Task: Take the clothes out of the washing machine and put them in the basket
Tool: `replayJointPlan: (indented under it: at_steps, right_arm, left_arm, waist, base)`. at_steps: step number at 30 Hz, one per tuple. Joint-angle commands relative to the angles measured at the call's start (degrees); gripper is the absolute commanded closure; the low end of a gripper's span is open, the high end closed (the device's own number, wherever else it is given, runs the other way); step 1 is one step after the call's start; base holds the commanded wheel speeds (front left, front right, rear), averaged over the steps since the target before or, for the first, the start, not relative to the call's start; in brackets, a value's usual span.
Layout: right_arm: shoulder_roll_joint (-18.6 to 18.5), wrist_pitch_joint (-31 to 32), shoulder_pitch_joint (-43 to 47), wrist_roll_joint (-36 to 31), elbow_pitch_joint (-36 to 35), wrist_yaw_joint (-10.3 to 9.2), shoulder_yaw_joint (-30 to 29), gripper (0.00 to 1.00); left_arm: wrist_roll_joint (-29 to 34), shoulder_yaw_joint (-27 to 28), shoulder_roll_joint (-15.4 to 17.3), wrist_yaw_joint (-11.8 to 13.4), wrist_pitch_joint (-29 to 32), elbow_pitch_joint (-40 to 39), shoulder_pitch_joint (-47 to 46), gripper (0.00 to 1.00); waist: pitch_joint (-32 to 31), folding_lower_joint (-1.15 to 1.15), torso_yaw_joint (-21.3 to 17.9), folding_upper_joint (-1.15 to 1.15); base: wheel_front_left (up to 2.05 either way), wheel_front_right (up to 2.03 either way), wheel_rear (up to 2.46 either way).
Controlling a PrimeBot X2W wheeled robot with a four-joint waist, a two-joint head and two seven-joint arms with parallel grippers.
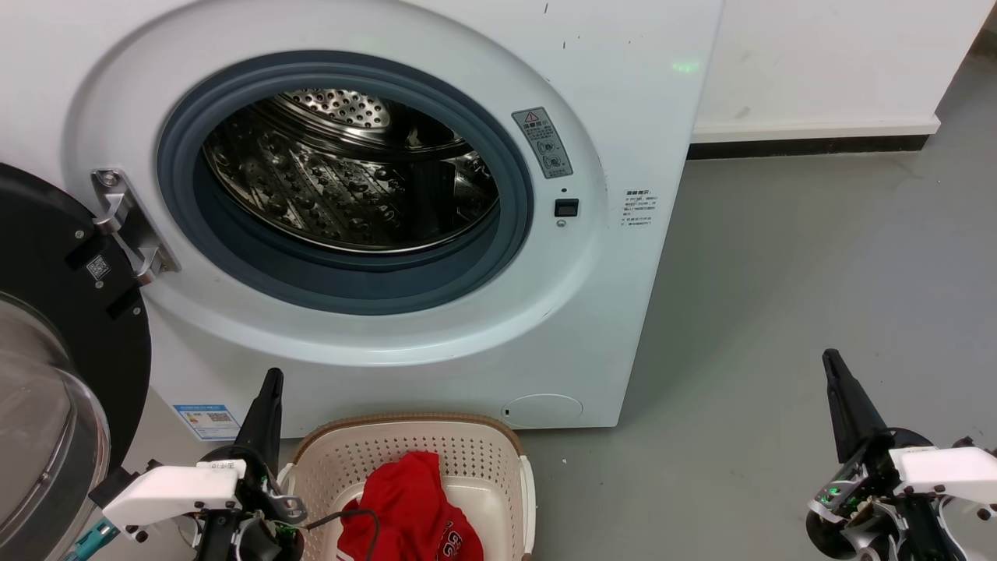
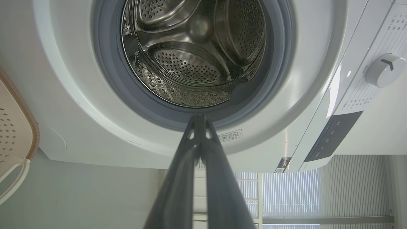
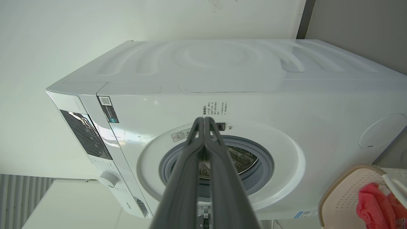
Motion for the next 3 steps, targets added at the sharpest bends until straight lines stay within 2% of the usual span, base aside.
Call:
replayJointPlan:
  at_steps: [1,3]
  right_arm:
    - [0.0,0.1,-0.7,-0.2,0.1,-0.02,-0.2,1.00]
    - [0.1,0.1,-0.7,-0.2,0.1,-0.02,-0.2,1.00]
  left_arm:
    - [0.0,0.2,-0.1,-0.3,0.2,-0.1,-0.3,1.00]
    - [0.0,0.2,-0.1,-0.3,0.2,-0.1,-0.3,1.00]
  waist:
    - [0.0,0.00,0.0,0.00]
    - [0.0,0.00,0.0,0.00]
  base:
    - [0.00,0.00,0.00]
    - [0.00,0.00,0.00]
